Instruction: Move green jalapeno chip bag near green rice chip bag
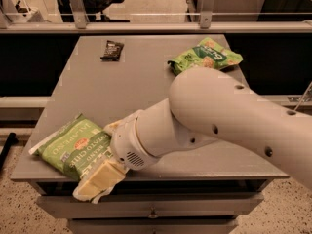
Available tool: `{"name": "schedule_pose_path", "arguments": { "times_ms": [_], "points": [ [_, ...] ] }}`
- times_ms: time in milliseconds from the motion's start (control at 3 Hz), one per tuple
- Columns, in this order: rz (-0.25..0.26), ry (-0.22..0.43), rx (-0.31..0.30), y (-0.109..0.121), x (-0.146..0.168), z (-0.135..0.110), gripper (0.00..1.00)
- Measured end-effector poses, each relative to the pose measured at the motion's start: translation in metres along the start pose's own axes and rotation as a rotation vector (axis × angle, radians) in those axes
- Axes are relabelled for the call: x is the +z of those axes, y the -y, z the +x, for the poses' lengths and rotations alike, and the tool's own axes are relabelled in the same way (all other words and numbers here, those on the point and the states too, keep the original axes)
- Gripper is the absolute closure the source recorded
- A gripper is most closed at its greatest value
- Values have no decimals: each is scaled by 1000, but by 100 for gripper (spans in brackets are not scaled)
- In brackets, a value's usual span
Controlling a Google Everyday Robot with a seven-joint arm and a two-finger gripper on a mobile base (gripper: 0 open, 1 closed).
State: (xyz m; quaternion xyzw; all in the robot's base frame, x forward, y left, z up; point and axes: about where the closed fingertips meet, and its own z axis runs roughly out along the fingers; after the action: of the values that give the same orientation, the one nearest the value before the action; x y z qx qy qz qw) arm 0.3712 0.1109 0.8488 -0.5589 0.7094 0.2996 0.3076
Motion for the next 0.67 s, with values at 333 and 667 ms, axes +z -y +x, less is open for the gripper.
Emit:
{"name": "schedule_pose_path", "arguments": {
  "times_ms": [333,667],
  "points": [
    [16,11,18,2,7,3,42],
    [39,14,32,9,5,6,65]
  ]
}}
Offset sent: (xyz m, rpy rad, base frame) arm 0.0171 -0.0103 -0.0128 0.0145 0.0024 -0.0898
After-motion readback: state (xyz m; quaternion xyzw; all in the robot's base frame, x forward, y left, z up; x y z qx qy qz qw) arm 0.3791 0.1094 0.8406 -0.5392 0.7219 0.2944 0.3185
